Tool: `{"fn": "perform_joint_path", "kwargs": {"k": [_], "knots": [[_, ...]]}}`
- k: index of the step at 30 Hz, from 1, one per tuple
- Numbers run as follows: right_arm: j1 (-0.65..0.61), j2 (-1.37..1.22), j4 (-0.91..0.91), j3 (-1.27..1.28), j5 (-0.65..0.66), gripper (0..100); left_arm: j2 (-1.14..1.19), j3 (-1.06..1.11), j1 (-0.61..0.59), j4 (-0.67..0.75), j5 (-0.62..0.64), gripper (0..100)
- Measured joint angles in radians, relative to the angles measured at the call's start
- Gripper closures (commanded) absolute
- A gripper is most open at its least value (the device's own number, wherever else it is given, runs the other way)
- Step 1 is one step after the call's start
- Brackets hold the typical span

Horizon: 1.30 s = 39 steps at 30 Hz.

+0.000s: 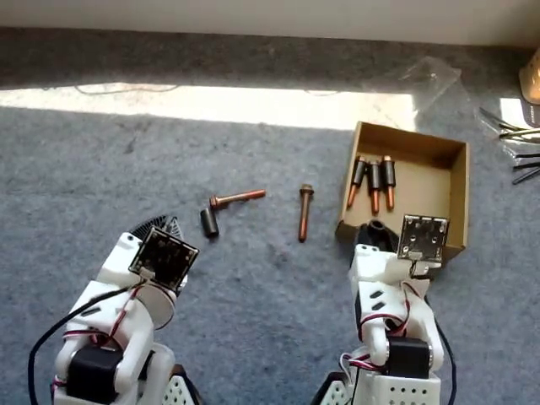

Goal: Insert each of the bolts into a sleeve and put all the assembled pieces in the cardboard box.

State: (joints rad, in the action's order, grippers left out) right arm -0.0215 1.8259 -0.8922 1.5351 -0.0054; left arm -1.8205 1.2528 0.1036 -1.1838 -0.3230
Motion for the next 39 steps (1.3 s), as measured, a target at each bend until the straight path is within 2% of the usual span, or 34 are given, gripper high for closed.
{"fn": "perform_joint_path", "kwargs": {"k": [5,12,23,29,37,39], "knots": [[0.005,0.000,0.000,0.000,-0.002,99.4,0.060,-0.077,0.038,-0.023,0.023,96],[0.005,-0.002,0.000,0.037,-0.002,99.4,0.427,-0.284,0.055,-0.023,0.077,96],[0.002,-0.002,0.000,0.037,-0.002,99.4,1.019,-0.582,0.256,-0.023,0.080,96],[0.002,-0.002,0.000,0.037,-0.002,99.4,1.306,-0.726,0.325,-0.023,0.080,96],[0.002,-0.002,0.003,0.037,-0.002,99.4,1.622,-0.944,0.445,-0.023,0.084,96],[0.002,-0.002,0.003,0.037,-0.002,99.4,1.691,-1.008,0.465,-0.023,0.121,95]]}}
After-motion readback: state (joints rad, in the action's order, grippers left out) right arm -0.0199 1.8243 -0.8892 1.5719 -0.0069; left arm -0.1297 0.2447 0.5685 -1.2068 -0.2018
